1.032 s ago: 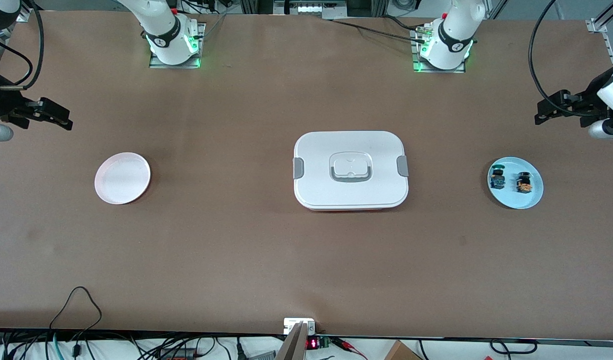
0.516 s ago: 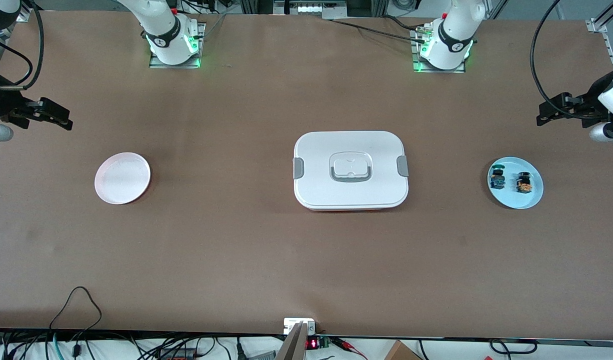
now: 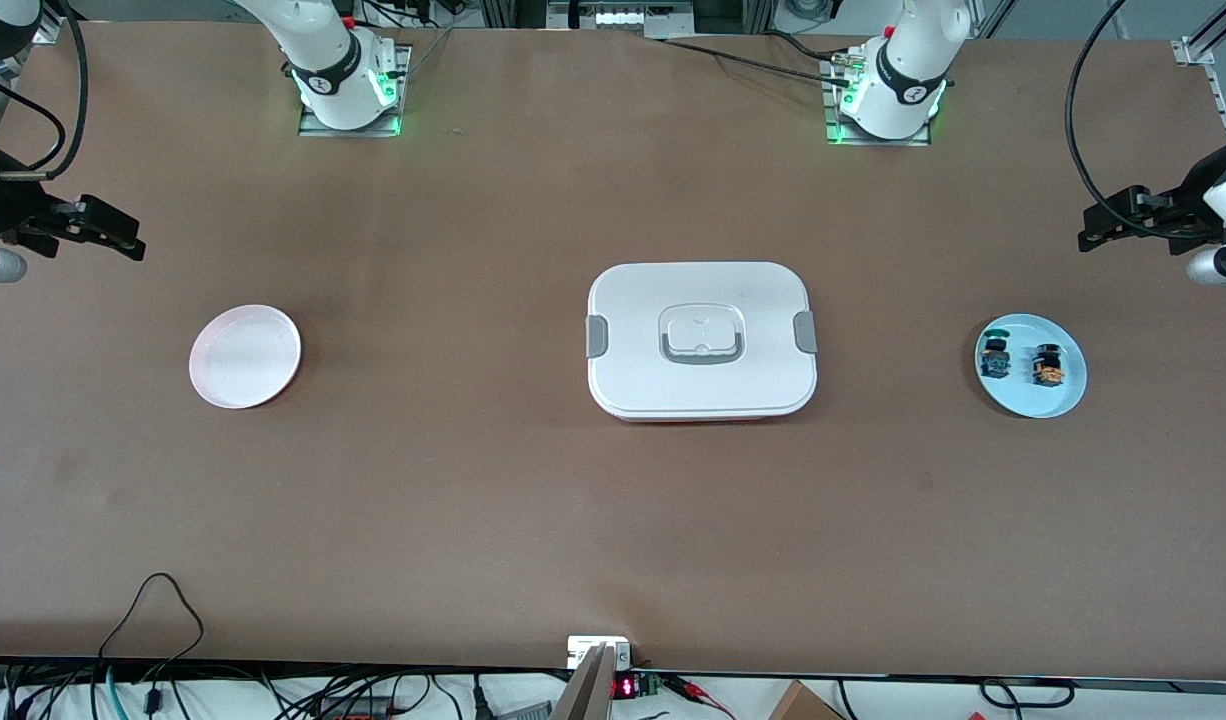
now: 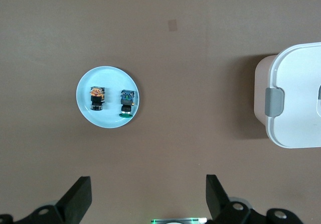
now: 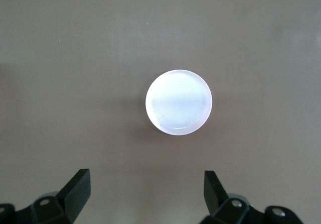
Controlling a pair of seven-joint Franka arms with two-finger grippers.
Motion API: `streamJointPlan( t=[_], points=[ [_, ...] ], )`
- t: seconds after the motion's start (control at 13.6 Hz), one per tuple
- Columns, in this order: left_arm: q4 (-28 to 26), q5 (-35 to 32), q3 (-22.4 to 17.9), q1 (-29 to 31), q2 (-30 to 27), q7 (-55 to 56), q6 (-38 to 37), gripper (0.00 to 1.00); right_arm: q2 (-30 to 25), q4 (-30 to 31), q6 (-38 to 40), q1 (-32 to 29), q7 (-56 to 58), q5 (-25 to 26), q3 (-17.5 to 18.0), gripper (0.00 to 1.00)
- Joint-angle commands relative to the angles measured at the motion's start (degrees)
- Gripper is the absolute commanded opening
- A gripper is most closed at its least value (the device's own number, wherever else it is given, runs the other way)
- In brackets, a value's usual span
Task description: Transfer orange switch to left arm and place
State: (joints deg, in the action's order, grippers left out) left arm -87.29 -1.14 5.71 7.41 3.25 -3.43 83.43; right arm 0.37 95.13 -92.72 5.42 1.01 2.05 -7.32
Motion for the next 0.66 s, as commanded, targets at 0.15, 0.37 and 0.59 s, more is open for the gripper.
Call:
streamJointPlan(
  t=[0.15, 0.37, 0.59],
  points=[
    [1.24, -0.97, 0.44, -0.2, 0.96, -0.26, -0.81, 1.0, -0.55, -0.47, 1.05, 0.03, 0.57, -0.82, -0.15, 1.0],
    [1.24, -0.62, 0.62, -0.56, 0.88, -0.09, -0.81, 1.0, -0.55, -0.47, 1.05, 0.03, 0.66, -0.82, -0.15, 1.0],
    [1.24, -0.53, 0.62, -0.47, 0.79, -0.09, -1.07, 1.0, -0.55, -0.47, 1.05, -0.06, 0.92, -0.82, -0.24, 1.0]
  ],
)
